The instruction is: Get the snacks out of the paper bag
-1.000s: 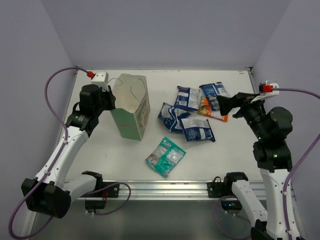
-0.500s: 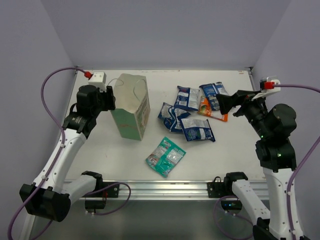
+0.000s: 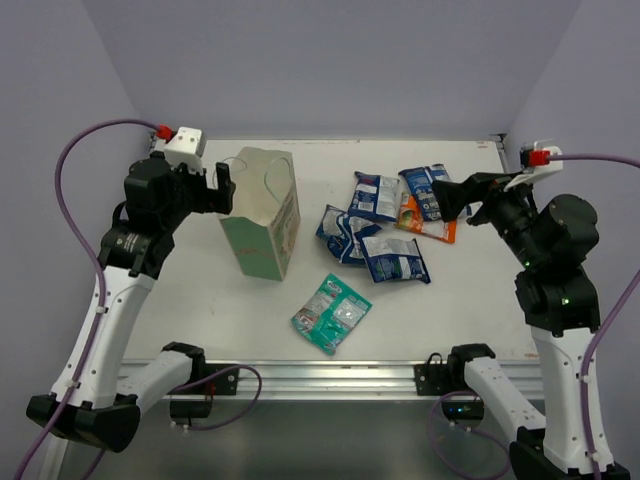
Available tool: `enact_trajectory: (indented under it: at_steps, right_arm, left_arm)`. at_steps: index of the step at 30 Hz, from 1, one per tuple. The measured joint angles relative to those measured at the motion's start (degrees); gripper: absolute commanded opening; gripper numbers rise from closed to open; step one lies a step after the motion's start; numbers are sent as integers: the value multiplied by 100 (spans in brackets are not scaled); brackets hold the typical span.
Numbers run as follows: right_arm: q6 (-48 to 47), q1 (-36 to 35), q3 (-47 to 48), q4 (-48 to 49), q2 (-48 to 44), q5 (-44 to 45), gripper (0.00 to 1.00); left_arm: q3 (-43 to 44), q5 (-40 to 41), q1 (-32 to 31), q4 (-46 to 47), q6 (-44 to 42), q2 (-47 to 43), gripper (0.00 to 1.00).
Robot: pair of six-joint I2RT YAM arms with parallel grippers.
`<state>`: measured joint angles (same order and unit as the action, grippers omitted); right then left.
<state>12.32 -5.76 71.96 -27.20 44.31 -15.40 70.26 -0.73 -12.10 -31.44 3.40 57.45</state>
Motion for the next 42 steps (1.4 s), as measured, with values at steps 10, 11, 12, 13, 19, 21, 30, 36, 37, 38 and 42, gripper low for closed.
enact_trajectory:
  at_steps: [10,11,12,13,19,21,30,36,37,38,42]
  right_arm:
    - [-70,-210,1484,-487,103,957,99]
    - [-105,-264,1552,-476,26,1021,99]
    - [-149,-319,1593,-450,-66,1095,99]
    - [-205,-365,1622,-428,-166,1152,99]
    - [-374,-448,1718,-280,-535,1432,99]
    - [-411,-474,1869,-284,-540,1539,99]
    - [-809,-673,2391,-275,-662,2072,99]
    - [-1080,-699,2356,-267,-925,2393,99]
    - [-1130,-702,2334,-264,-979,2426,99]
    - [-1167,-708,2319,-262,-1032,2465,99]
    - [-1263,-737,2302,-208,-1117,2516,99]
  left_arm:
    - [564,-946,2,-715,-299,-293,100]
    - [584,-1005,2,-743,-313,-354,100]
    - [610,-1069,2,-763,-330,-426,100]
    - [638,-1113,2,-772,-354,-479,100]
    - [1078,-1071,2,-870,-411,-669,100]
    - [1241,-935,2,-881,-407,-688,100]
    - [2472,160,0,-833,-243,-758,100]
    - [2813,992,-90,-546,-245,-1078,100]
    - [2813,1071,-105,-474,-245,-1121,100]
    - [2813,1152,-120,-413,-245,-1147,100]
    - [2800,1379,-125,-195,-243,-1176,100]
